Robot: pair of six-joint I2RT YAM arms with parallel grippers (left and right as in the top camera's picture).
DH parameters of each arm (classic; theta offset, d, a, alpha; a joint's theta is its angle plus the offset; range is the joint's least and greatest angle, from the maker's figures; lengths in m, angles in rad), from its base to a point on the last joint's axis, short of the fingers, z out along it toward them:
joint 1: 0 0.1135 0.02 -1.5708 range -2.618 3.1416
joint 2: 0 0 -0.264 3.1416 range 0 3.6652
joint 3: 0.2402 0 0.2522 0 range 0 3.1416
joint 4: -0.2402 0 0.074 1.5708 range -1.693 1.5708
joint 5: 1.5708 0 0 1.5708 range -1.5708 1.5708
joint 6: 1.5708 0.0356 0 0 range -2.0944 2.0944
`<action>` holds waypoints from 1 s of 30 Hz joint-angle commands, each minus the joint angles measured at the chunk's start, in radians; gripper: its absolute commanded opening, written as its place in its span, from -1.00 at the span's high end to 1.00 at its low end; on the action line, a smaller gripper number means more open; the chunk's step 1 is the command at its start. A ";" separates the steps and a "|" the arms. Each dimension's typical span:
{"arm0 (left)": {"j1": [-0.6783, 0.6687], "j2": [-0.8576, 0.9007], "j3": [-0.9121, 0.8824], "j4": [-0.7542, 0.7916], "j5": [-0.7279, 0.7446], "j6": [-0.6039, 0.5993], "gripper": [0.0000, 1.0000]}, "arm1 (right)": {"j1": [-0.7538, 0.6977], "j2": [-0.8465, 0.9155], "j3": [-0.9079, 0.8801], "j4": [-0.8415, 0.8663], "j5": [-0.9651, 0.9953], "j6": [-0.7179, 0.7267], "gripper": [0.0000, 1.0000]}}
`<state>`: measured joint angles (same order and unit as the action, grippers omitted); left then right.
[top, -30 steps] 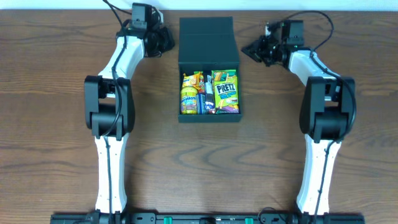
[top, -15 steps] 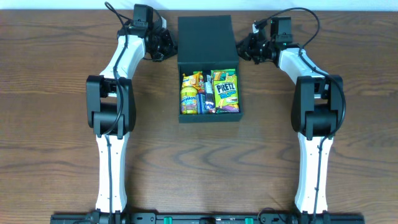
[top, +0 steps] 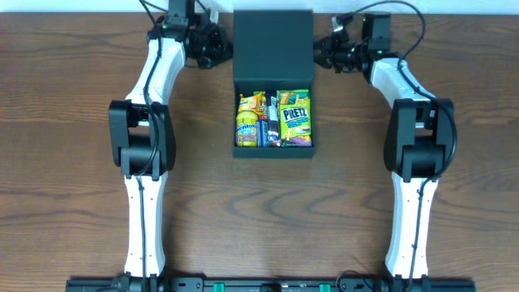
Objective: Pack container
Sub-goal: 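Swing the lid down over the box with both grippers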
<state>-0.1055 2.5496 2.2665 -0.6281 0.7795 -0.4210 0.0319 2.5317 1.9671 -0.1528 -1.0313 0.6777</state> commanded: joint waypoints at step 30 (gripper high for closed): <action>0.010 -0.017 0.334 -0.444 -0.006 0.325 0.88 | 0.008 -0.172 0.113 -0.805 0.082 -0.642 0.97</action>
<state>-0.1043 2.5496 2.5793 -1.0611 0.7784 -0.1219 0.0311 2.3833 2.0727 -0.9501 -0.9813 0.0780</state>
